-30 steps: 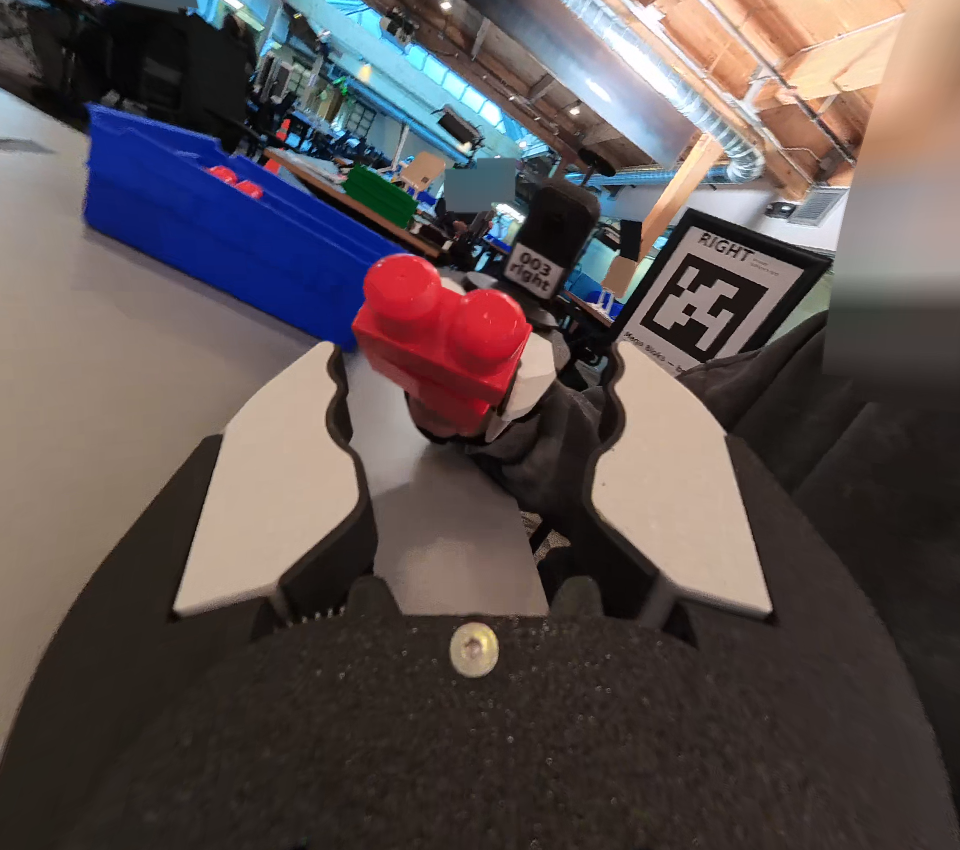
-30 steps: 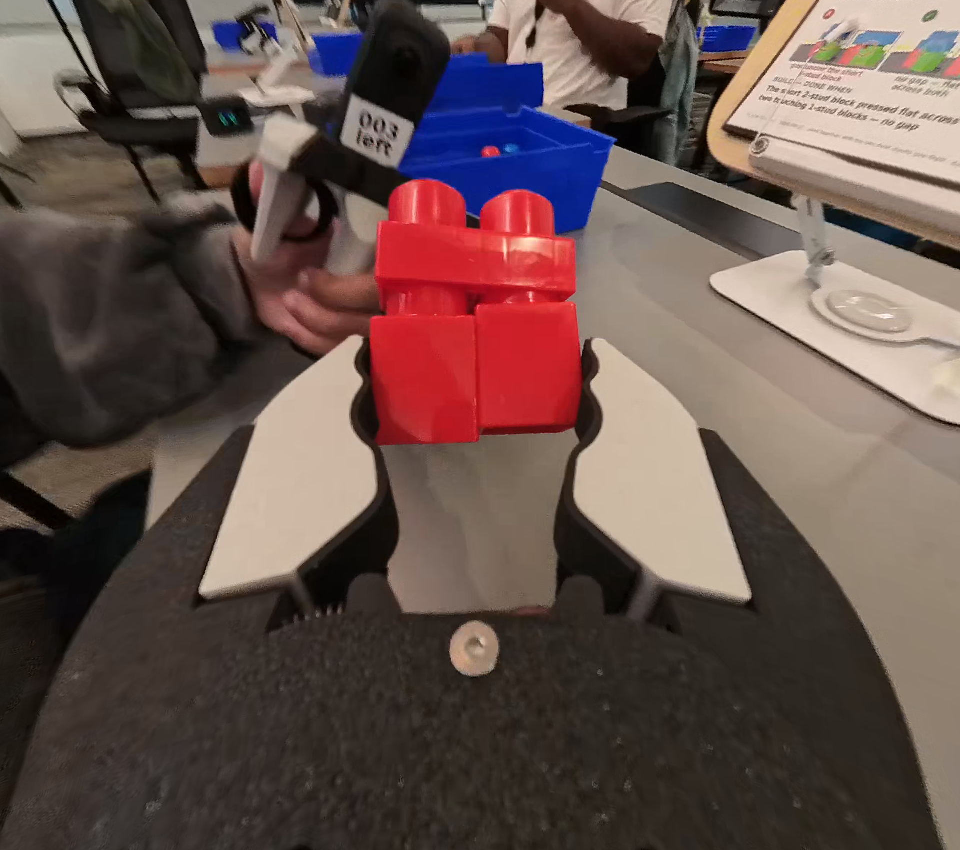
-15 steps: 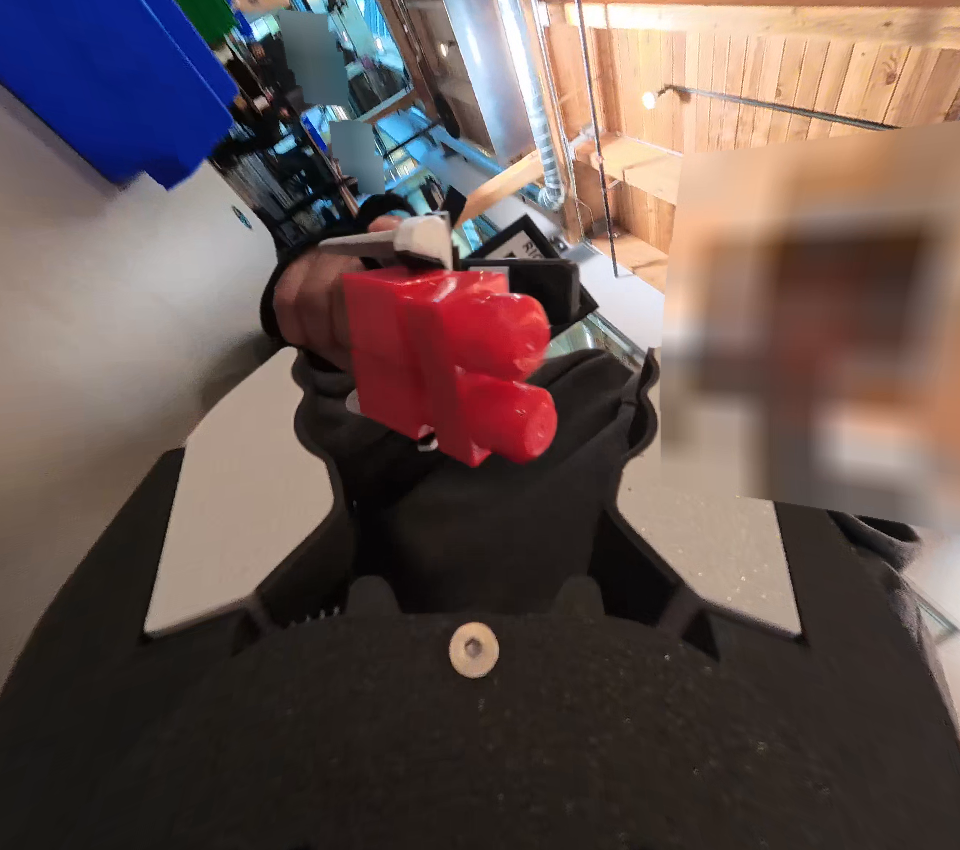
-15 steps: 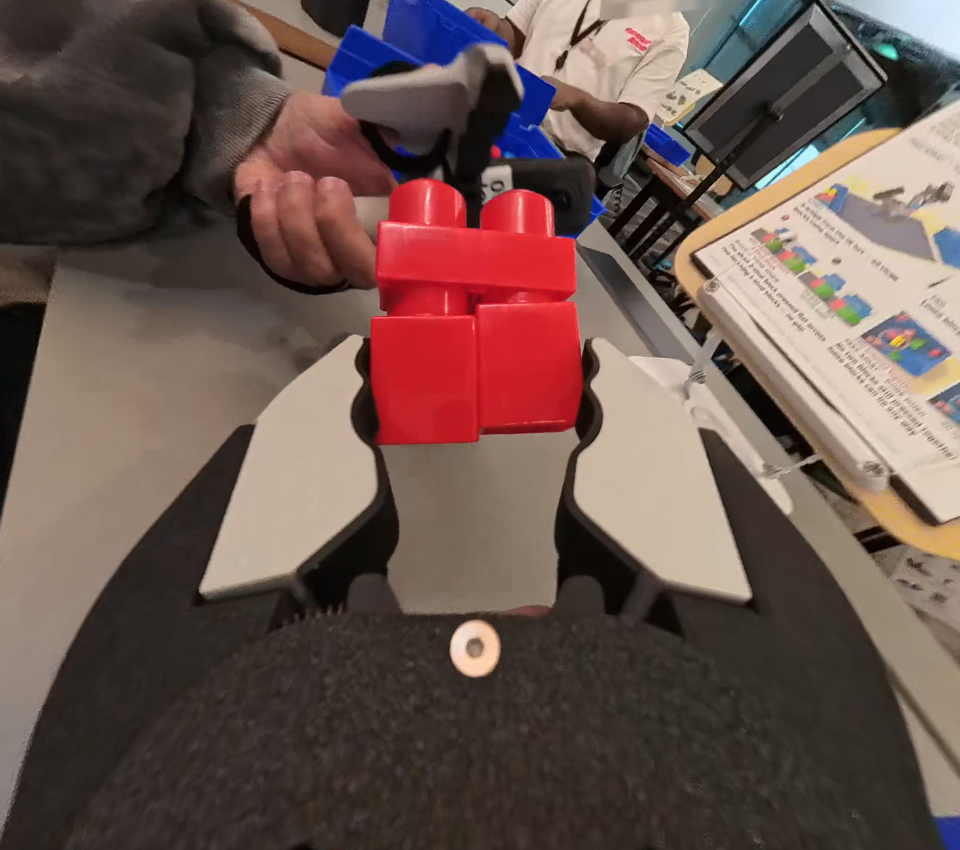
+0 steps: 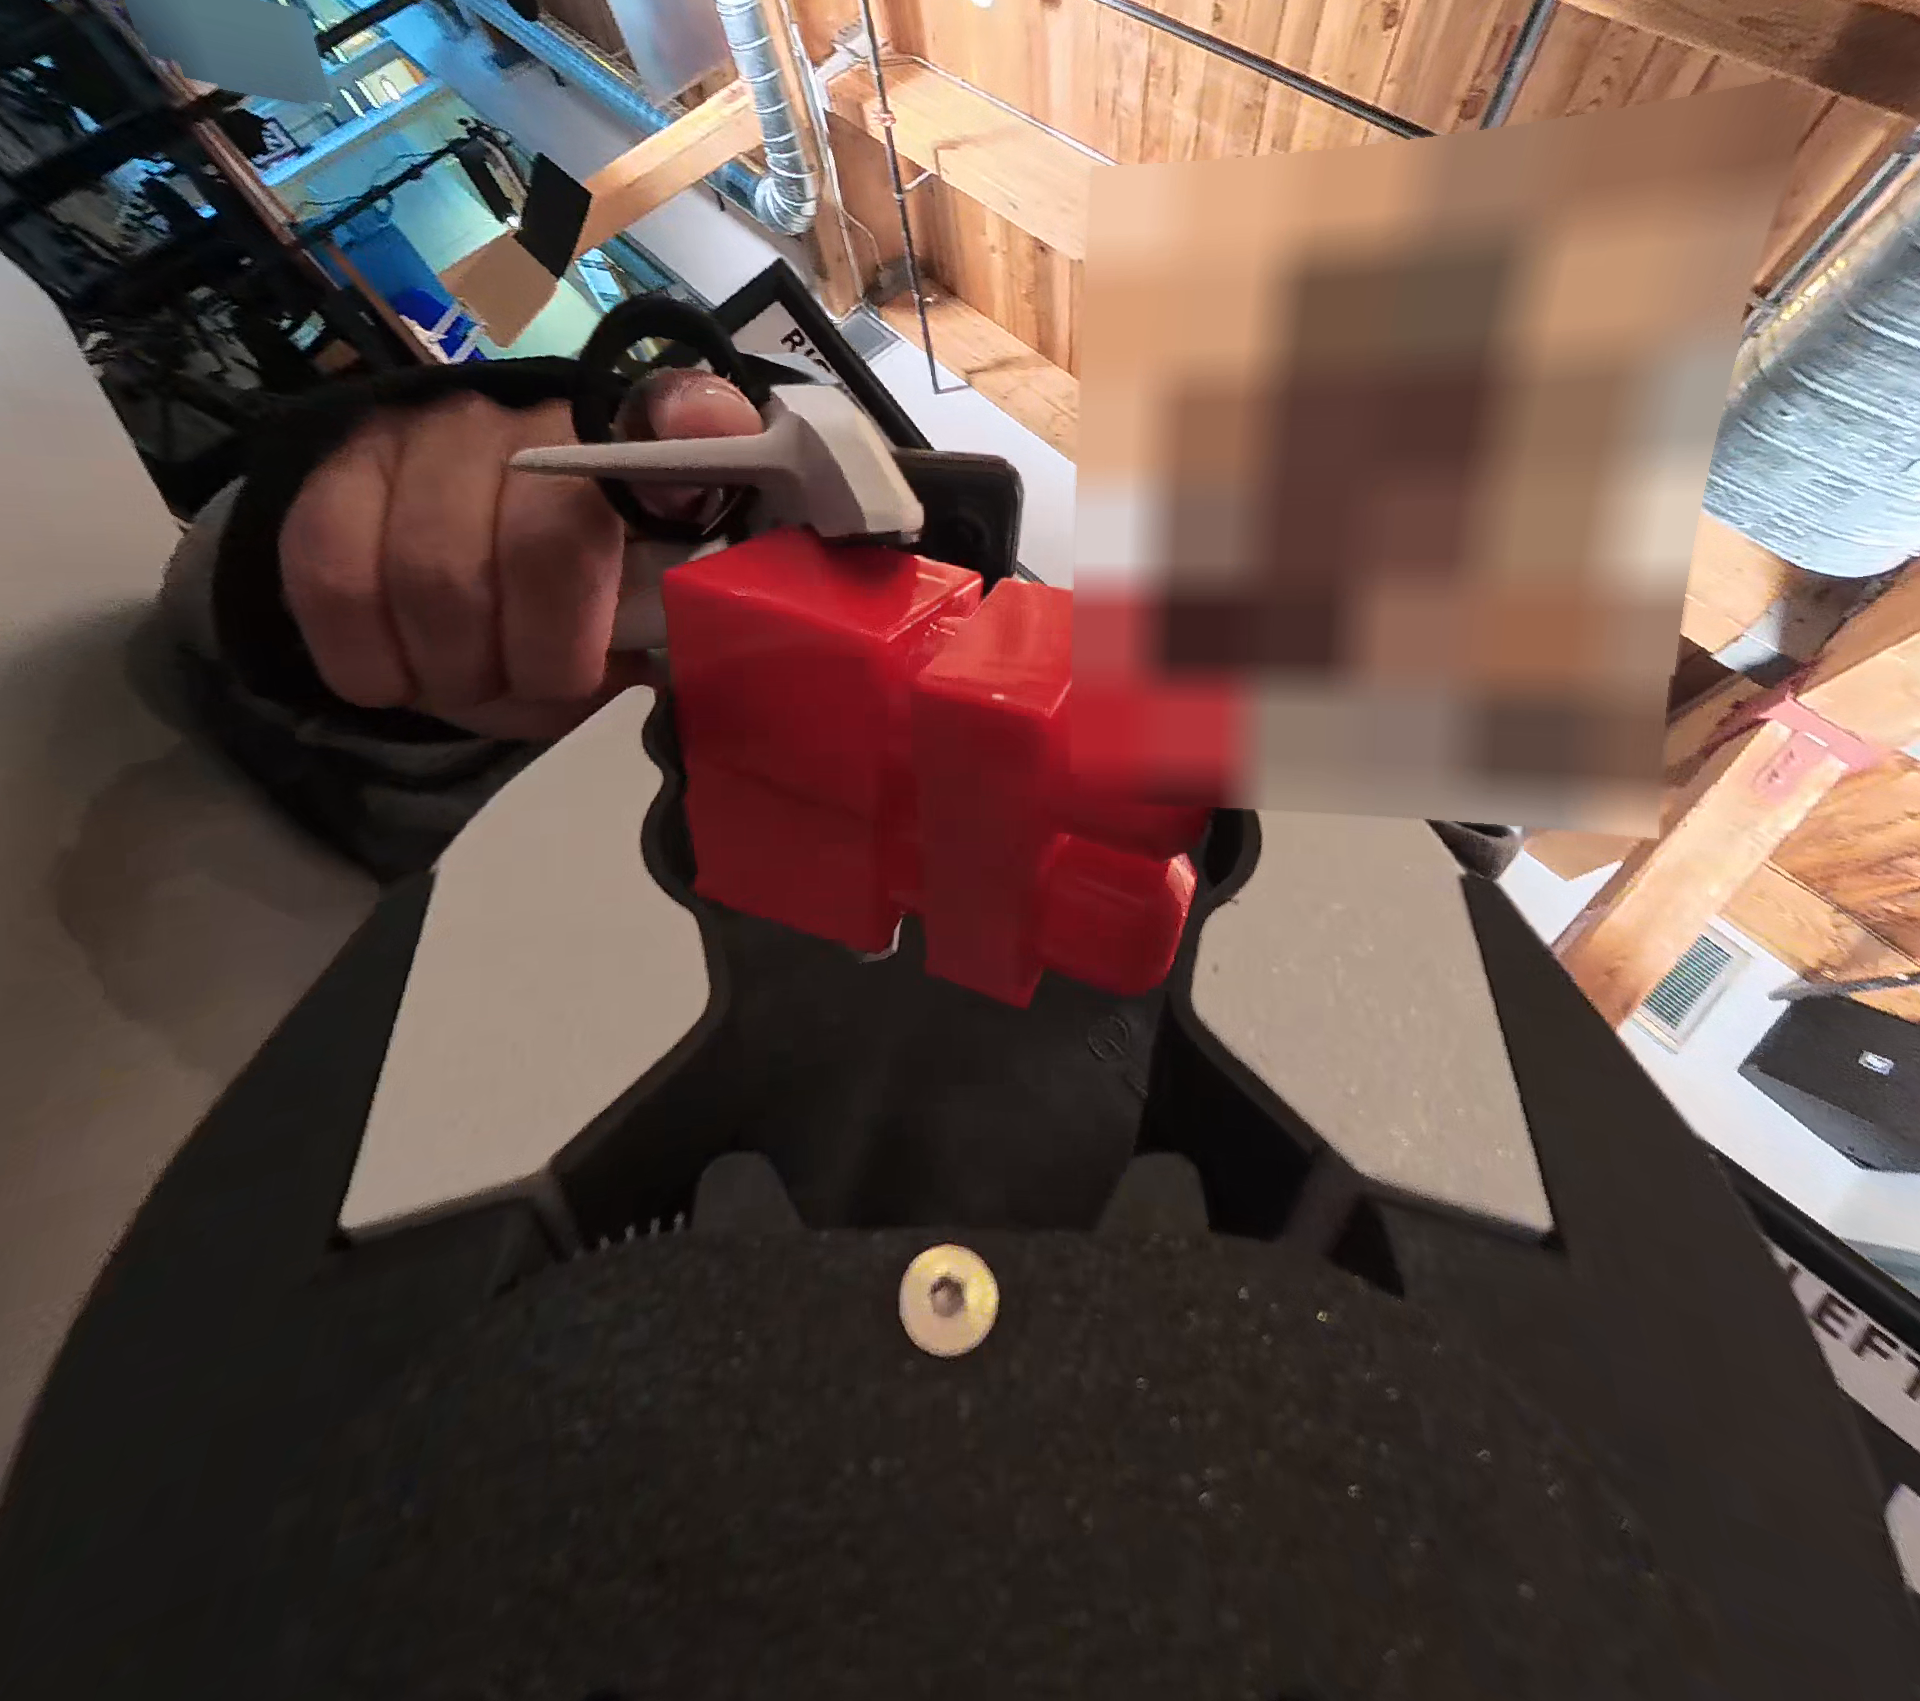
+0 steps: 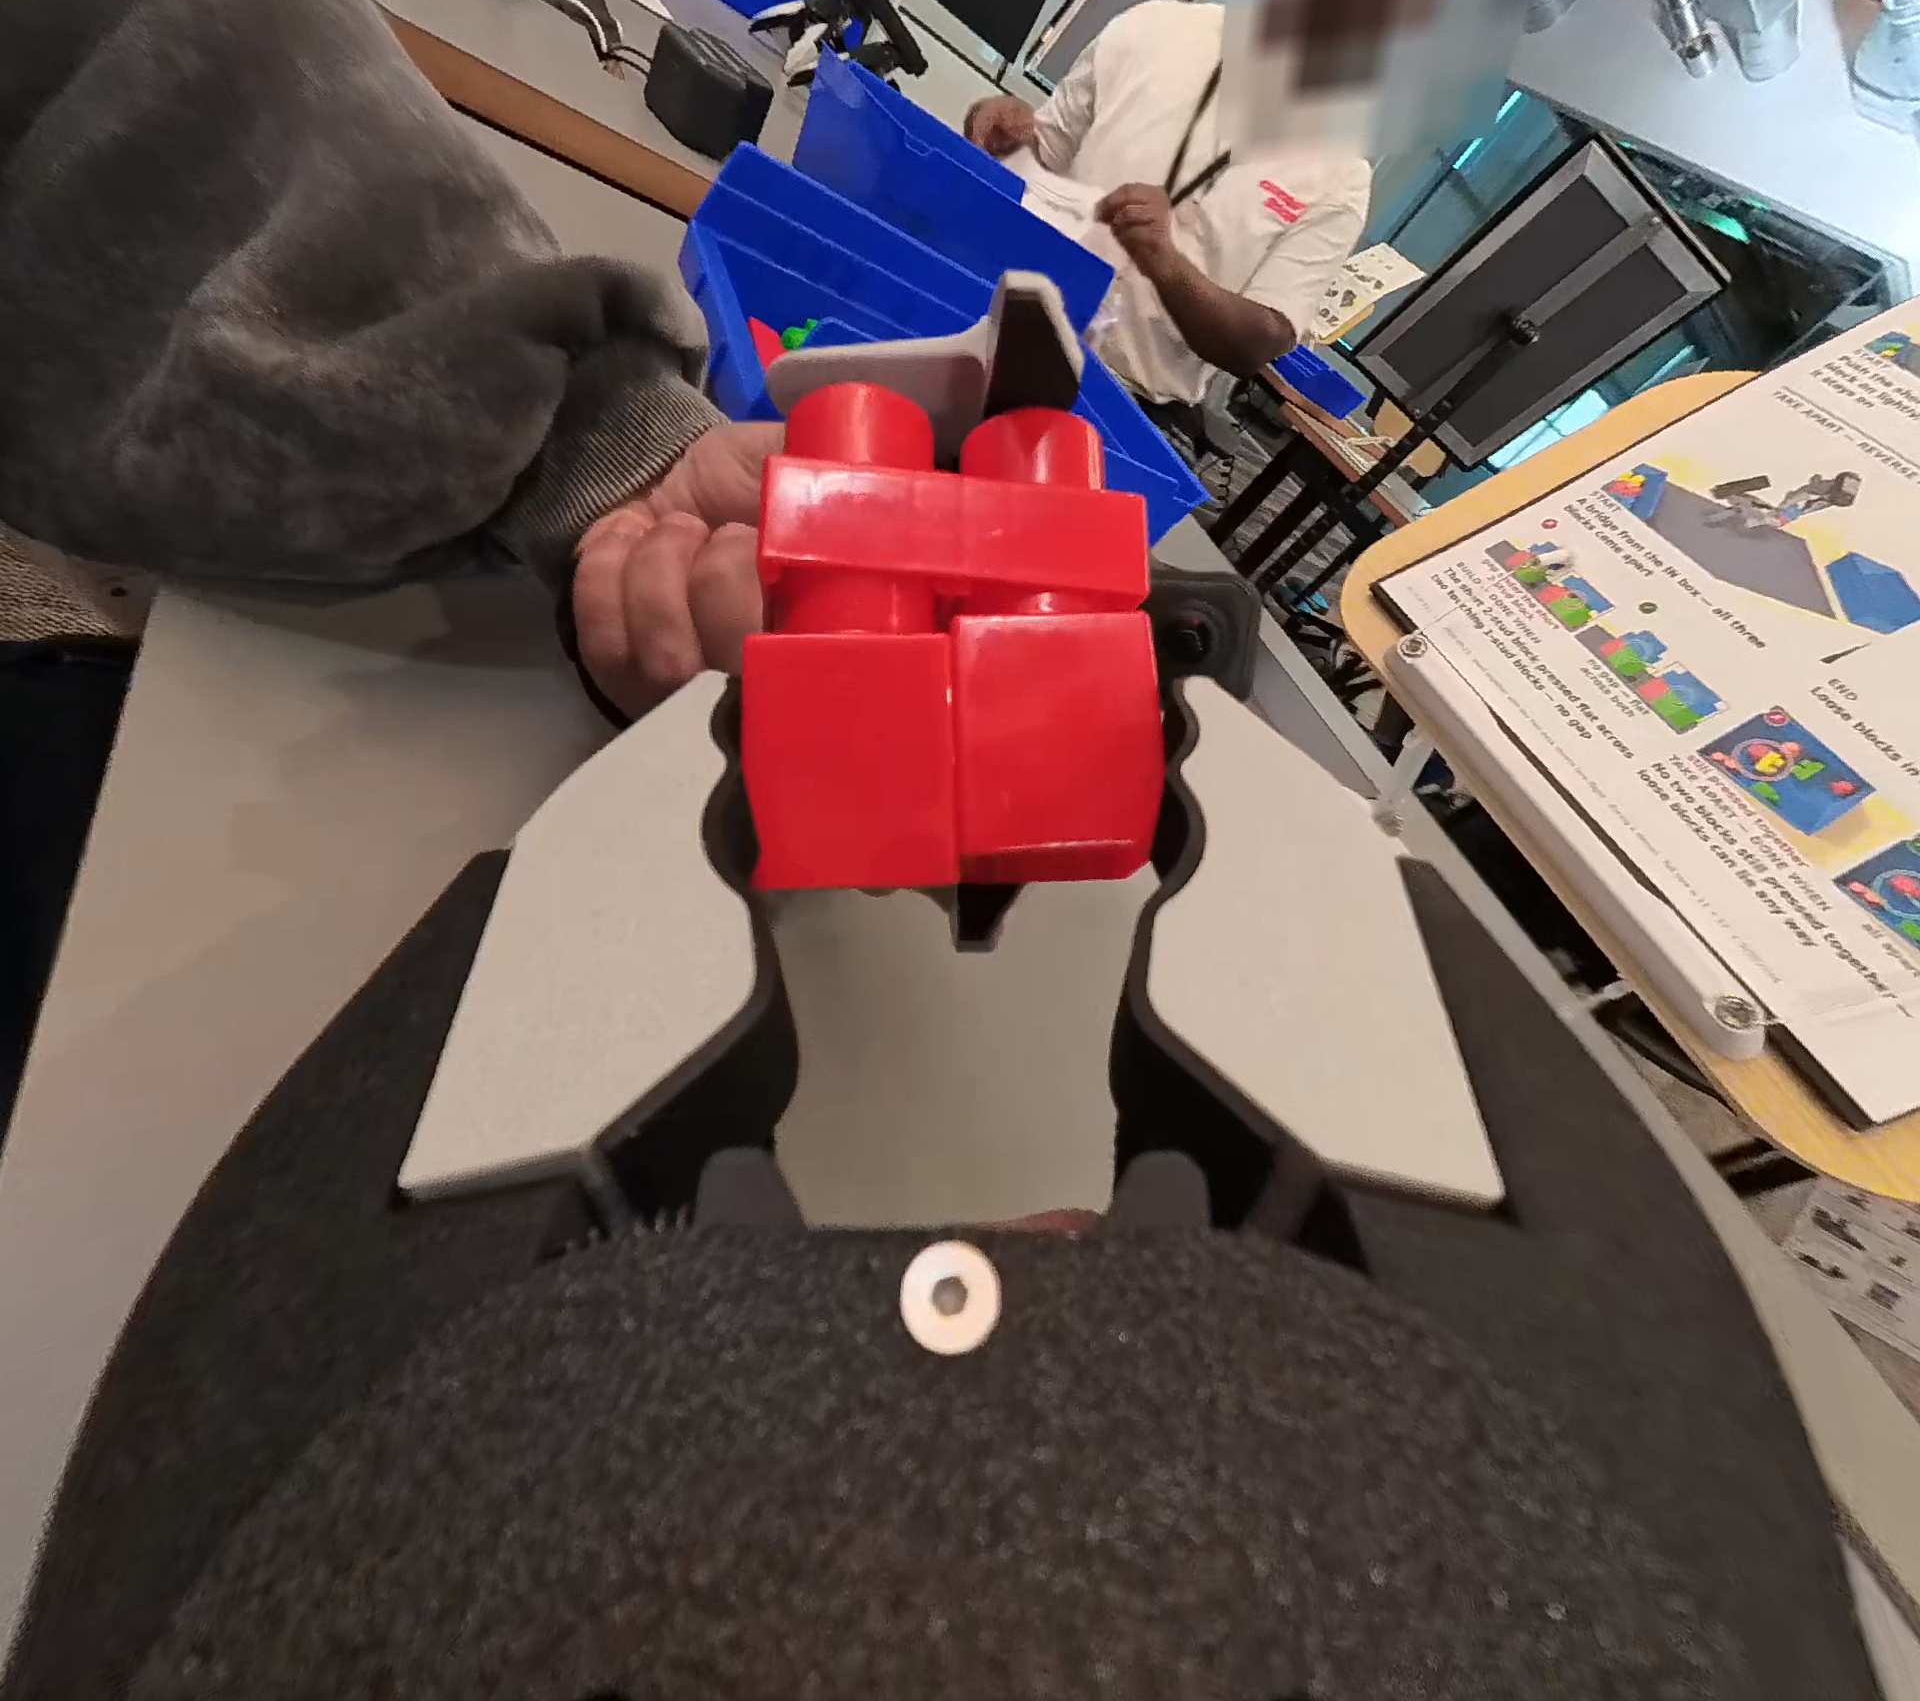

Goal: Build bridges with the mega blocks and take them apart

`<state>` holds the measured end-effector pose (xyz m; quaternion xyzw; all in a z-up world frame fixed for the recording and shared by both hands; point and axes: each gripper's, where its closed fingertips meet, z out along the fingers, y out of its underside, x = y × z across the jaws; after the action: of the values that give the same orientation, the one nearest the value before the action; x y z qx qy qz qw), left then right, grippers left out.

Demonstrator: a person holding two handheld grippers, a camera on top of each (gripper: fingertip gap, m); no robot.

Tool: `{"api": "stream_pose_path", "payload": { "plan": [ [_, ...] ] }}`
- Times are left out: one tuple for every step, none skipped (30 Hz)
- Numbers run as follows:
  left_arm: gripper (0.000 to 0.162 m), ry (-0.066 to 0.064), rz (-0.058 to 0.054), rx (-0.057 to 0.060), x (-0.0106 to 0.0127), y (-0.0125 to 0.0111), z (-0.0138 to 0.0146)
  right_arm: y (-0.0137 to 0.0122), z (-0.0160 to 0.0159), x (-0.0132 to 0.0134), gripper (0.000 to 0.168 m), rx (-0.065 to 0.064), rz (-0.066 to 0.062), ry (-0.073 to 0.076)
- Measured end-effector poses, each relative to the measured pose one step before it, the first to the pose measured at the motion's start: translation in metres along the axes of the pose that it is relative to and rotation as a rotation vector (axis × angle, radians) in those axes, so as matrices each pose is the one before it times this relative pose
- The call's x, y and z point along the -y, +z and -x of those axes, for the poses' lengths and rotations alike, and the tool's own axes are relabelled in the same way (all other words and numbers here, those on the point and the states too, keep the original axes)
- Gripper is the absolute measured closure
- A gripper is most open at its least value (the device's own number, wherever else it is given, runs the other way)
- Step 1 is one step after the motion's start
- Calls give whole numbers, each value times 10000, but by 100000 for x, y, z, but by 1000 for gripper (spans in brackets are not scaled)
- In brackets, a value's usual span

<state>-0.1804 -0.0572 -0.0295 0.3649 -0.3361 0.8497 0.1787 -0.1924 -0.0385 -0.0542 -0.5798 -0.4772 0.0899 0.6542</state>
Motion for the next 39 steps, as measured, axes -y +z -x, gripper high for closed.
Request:
{"api": "stream_pose_path", "payload": {
  "plan": [
    [64, -9, 91, -141, -166, 88, -71, -18, 124, 128, 93, 152, -133, 189],
    [64, 50, 71, -45, -62, 49, -15, -56, 11, 63, 93, 94, -104, 175],
    [64, 61, 81, 59, -42, -5, 60, -6, 0, -79, 93, 45, -1, 59],
    [64, 70, 129, 83, -98, -48, 69, 13, 74, -85, 93, 80, 25, 45],
    [65, 127, 101, 90, -88, -53, 71, 51, 18, -88, 93, 17, 29, 33],
    [65, 49, 42, 41, -74, -32, 33, 20, 58, -7, 93, 43, -25, 17],
    [65, 18, 83, 22, -158, -37, 23, 25, 179, -37, 93, 147, 2, 85],
    [66, 59, 108, 75, -192, -56, 63, 42, 168, -90, 93, 159, 34, 68],
    [66, 44, 88, 97, -167, -83, 96, 50, 145, -139, 93, 121, 65, -8],
    [67, 48, 97, 76, -157, -70, 71, 69, 130, -97, 93, 82, 38, -6],
    [67, 58, 84, 34, -97, -77, 30, 70, 70, -25, 93, 29, 0, 29],
    [68, 31, 88, -10, -96, -74, 2, 61, 56, -16, 92, 19, 1, 22],
    [68, 1, 102, -19, -126, -68, 11, 53, 115, -48, 93, 90, 23, 22],
    [68, -18, 113, -17, -135, -59, 28, 43, 88, -53, 93, 76, 31, 90],
    [68, 4, 64, 8, -38, -23, 20, 1, 14, -6, 93, -27, -21, -6],
    [69, -12, 113, 13, -110, 22, 12, -3, 128, -9, 93, 24, -6, -47],
    [69, -6, 143, 25, -143, 16, -11, 14, 89, 21, 92, -14, -9, 0],
    [69, 12, 71, 42, -32, 29, -26, -9, -22, 49, 92, -85, -53, -36],
    [69, -29, 62, 5, -65, 40, -53, -14, 91, 96, 92, 22, -65, -8],
    [69, -27, 23, -1, -42, 23, -50, 0, 2, 60, 93, -40, 0, -61],
    [69, -66, -92, 20, 143, -4, -12, 13, -188, -36, 93, -211, 54, -184],
    [69, -131, -114, 28, 140, -12, -2, -20, -67, -10, 93, -64, 26, -98],
    [69, -93, -50, -4, 34, 74, -100, -53, 18, 205, 93, 60, -70, 82],
    [69, 38, -61, -28, 67, 135, -182, -66, -60, 276, 93, -82, -86, -60],
    [68, 92, -146, -31, 128, 106, -163, -48, -115, 151, 93, -170, 33, -255],
    [68, 96, -204, -117, 91, 56, -232, -72, -128, 180, 93, -139, 1, -183],
    [65, 56, -245, -294, 68, -1, -420, -119, -99, 335, 93, -69, -134, 5],
    [62, -12, -286, -279, 93, -10, -319, -76, -120, 249, 93, -91, -107, 26],
    [62, 19, -241, -131, 76, -1, -80, 11, -53, 57, 93, -97, -18, -56],
    [62, 82, -205, -8, 43, -30, 45, 76, -32, -80, 93, -112, 63, -105],
    [63, 89, -185, 75, 53, -102, 167, 56, -111, -111, 93, -186, 76, -172],
    [65, 34, -133, 36, 66, -149, 113, 30, -65, -19, 93, -164, 15, -137],
    [61, -55, -28, 101, -46, -159, 185, -27, -81, 75, 93, -103, -45, -45],
    [57, -82, 6, 160, -152, -134, 253, -79, -165, 133, 93, -97, -65, -2],
    [53, -49, -37, 35, -138, -129, 56, -115, -295, 119, 93, -140, -50, -16],
    [52, -37, -102, -56, -58, -89, -103, -19, -58, -34, 93, 66, 54, 50],
    [53, -46, 13, 4, -217, 22, 7, 44, -137, -176, 93, -17, 119, 3],
    [52, 4, 91, 89, -307, 156, 148, 92, -29, -230, 93, -5, 114, -36],
    [52, 15, 67, 86, -243, 235, 199, 121, 132, -219, 93, 60, 73, -8]
  ]
}}
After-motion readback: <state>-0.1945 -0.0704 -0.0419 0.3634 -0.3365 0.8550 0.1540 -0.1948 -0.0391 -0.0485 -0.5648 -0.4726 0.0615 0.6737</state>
